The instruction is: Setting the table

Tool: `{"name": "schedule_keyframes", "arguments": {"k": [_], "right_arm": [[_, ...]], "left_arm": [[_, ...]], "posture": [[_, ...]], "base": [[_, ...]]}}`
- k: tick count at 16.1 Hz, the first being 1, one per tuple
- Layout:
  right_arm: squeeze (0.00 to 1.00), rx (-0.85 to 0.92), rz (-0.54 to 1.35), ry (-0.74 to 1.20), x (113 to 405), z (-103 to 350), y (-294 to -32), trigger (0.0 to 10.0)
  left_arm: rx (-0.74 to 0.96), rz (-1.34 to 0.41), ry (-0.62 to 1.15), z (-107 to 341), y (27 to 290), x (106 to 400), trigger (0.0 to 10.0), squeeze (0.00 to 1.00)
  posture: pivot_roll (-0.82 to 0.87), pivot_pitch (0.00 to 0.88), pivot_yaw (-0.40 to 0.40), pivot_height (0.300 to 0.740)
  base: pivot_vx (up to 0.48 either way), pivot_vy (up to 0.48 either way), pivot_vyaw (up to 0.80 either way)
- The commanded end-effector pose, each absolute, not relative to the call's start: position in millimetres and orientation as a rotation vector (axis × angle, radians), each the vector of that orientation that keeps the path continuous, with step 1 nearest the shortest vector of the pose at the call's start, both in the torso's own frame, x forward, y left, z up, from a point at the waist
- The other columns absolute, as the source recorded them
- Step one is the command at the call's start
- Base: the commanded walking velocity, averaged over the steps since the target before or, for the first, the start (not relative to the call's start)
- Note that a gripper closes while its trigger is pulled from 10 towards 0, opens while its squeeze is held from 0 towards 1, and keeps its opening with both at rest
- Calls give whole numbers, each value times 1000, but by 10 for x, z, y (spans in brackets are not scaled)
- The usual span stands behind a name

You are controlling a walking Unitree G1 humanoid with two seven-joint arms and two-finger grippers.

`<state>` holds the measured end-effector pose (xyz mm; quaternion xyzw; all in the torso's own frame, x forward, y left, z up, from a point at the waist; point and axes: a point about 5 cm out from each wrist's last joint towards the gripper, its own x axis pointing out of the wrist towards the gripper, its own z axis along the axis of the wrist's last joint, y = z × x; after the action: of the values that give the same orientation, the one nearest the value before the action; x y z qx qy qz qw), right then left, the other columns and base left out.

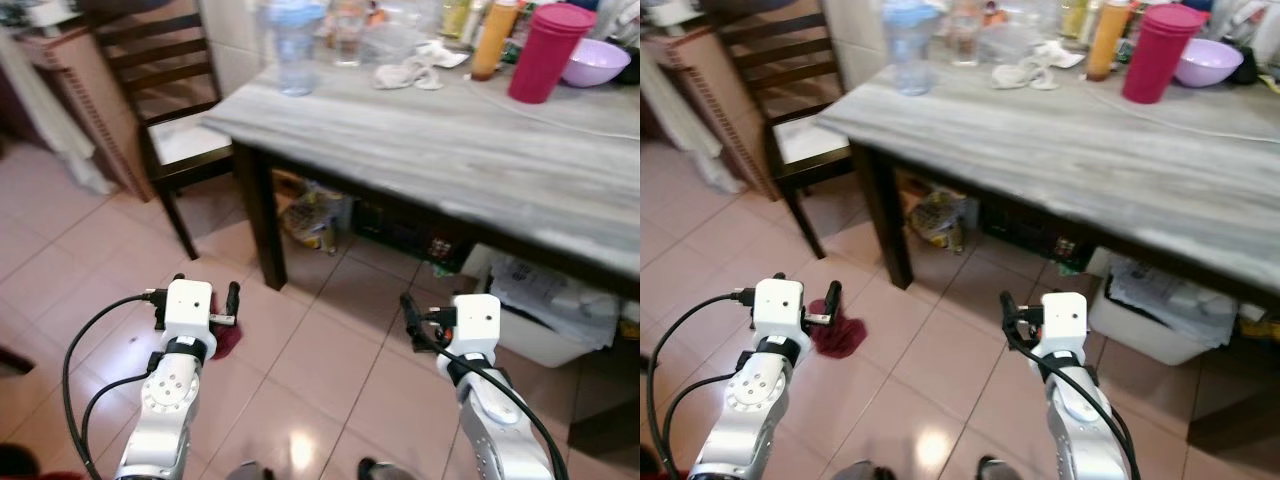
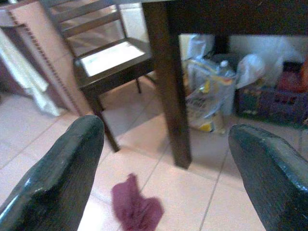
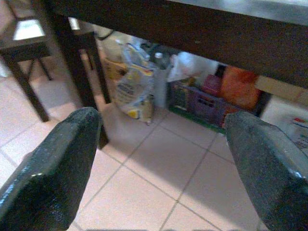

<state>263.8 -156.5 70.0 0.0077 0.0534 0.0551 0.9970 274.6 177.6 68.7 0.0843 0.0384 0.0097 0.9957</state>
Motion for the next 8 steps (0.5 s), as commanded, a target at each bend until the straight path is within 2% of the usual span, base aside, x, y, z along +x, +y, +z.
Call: {"name": "schedule_keyframes", "arguments": {"k": [1,8], "right_arm": [[0,16,91,106,2617,708,-1599,10000],[0,12,74,112,2613,697,-1614,10000]], "left_arm": [[178,30,86,682,1806,2735,10000,0],[195,10,79,697,1803,2757,10000,0]], "posture": [[-117,107,62,740],[-123,110,67,740]], "base": [[-356,0,0],[-355,0,0]]}}
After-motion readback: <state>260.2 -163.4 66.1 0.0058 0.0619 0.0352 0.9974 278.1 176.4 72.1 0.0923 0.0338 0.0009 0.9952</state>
